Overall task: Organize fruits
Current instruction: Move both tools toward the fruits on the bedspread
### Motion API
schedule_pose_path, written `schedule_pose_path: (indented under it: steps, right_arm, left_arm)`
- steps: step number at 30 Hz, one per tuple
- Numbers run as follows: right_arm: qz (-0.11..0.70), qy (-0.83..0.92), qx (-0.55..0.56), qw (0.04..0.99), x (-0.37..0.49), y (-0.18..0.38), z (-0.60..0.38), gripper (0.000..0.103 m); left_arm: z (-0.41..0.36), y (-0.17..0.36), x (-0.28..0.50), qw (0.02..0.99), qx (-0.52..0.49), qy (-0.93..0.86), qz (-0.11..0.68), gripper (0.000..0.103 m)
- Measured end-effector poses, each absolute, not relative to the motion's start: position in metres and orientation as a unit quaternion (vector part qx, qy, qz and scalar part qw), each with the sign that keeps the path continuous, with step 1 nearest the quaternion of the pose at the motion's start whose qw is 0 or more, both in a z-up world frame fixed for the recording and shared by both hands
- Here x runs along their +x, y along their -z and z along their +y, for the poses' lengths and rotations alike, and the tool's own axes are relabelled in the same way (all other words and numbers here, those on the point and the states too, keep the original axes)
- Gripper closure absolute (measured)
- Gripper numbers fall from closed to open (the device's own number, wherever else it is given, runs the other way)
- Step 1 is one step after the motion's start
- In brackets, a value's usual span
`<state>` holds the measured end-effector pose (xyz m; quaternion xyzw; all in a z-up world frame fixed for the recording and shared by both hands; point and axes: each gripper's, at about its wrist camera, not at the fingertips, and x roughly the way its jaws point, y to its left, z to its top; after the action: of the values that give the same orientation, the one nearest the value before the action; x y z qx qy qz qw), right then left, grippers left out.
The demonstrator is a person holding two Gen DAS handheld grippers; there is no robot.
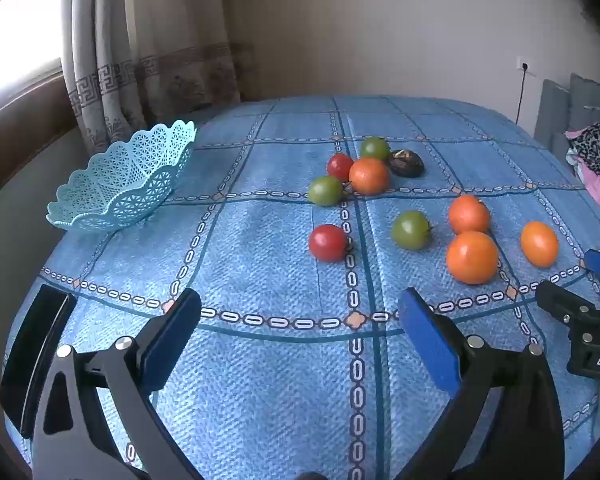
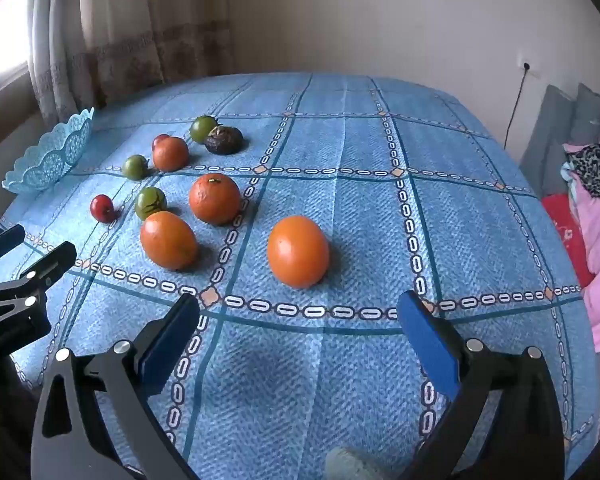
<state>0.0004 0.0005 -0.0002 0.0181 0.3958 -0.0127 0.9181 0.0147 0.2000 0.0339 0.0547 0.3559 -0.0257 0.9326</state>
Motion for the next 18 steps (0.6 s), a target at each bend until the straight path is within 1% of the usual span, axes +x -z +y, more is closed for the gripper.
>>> schedule_pose_path:
  steps: [18]
  right_arm:
    - [0.4,0.017,0.024,0.916,0.0023,0.0059,-0.0011,0.005]
  left_arm:
    - [0.2001,-0.0285,0.0217,0.929,0.052,0.025,0.366,0.003]
